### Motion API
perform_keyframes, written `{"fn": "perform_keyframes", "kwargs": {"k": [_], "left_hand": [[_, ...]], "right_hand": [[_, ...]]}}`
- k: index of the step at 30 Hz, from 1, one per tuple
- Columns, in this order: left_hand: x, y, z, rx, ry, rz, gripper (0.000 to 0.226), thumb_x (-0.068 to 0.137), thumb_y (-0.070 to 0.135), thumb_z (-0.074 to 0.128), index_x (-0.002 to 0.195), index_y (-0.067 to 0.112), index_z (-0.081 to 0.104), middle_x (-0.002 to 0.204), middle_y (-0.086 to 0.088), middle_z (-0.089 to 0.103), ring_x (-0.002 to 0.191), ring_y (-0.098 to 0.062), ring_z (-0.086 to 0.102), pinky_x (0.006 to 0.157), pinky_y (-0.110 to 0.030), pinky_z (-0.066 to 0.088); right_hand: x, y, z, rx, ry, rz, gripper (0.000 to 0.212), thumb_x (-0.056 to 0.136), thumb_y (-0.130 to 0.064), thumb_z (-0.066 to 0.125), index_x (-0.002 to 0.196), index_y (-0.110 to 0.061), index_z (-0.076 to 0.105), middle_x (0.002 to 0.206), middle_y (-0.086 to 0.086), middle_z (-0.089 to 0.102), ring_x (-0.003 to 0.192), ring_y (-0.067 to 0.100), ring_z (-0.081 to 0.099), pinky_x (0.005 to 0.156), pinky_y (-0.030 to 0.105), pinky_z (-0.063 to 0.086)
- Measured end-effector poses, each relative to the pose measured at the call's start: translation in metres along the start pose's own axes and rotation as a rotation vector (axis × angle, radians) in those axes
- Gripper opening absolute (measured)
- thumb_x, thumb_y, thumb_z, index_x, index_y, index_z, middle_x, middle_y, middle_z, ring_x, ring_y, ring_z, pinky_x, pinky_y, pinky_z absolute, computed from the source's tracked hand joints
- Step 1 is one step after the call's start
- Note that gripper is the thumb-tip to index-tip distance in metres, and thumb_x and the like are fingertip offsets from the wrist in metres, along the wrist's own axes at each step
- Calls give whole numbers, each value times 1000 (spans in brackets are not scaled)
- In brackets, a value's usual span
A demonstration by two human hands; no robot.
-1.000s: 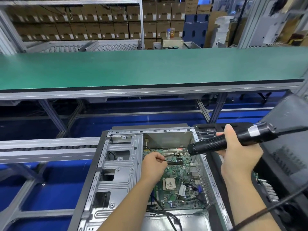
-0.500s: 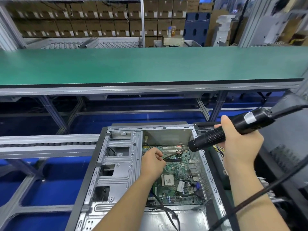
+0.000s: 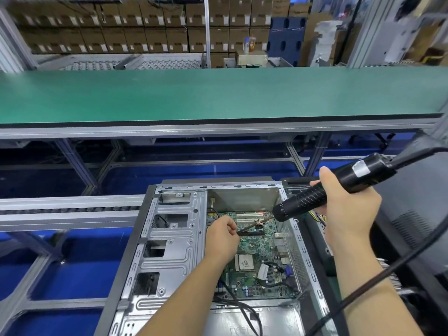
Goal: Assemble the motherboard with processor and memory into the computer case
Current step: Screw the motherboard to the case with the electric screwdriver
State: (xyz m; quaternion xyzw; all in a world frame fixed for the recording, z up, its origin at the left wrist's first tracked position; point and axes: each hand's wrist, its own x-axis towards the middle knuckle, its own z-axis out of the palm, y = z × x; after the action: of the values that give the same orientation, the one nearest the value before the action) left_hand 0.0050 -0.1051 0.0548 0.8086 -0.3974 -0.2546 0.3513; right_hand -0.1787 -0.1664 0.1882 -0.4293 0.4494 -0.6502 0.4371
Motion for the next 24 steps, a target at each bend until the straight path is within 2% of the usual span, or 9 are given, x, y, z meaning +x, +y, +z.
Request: {"fn": "perform_keyframes", "kwargs": {"k": [3, 6, 8, 11, 19, 24], "left_hand": [[0, 0, 0, 22, 1, 18, 26, 85, -2, 62, 82, 23, 57, 79, 7, 61, 70, -6, 54, 58, -15, 42], [-1, 0, 0, 63, 19, 56, 23, 85, -2, 60, 82, 21, 58, 79, 7, 62, 73, -10, 57, 66, -26, 51], [-2, 1, 0, 84, 23, 74, 24, 85, -2, 58, 81, 22, 58, 79, 7, 62, 73, -11, 58, 69, -30, 53], [-2, 1, 0, 100, 23, 98, 24, 86, -1, 57, 80, 22, 57, 78, 7, 62, 72, -11, 58, 68, -30, 53], [-2, -1, 1, 114, 12, 138, 25, 88, 0, 54, 80, 24, 55, 79, 10, 60, 70, -6, 53, 64, -22, 46], [0, -4, 3, 85, -10, 133, 25, 91, 1, 50, 85, 24, 57, 81, 11, 60, 71, -5, 53, 65, -24, 47]], "right_hand": [[1, -2, 1, -7, 5, -1, 17, 82, -18, 81, 76, -18, 65, 75, 9, 76, 75, 26, 76, 72, 56, 63], [2, -3, 1, 1, 10, -1, 20, 82, -17, 81, 73, -19, 63, 70, 4, 74, 73, 24, 76, 64, 52, 63], [3, -4, 0, -7, 17, -3, 19, 81, -18, 81, 74, -18, 64, 71, 4, 74, 73, 25, 76, 65, 53, 63], [4, -3, -1, -12, 26, 6, 17, 80, -21, 81, 76, -17, 64, 73, 6, 75, 74, 26, 76, 65, 54, 63], [5, -2, -3, -7, 34, 23, 17, 80, -21, 82, 78, -17, 65, 72, 3, 75, 72, 22, 76, 58, 44, 63], [5, -2, -3, 6, 24, 32, 17, 80, -21, 81, 79, -18, 64, 72, 4, 75, 73, 24, 76, 56, 42, 62]]}}
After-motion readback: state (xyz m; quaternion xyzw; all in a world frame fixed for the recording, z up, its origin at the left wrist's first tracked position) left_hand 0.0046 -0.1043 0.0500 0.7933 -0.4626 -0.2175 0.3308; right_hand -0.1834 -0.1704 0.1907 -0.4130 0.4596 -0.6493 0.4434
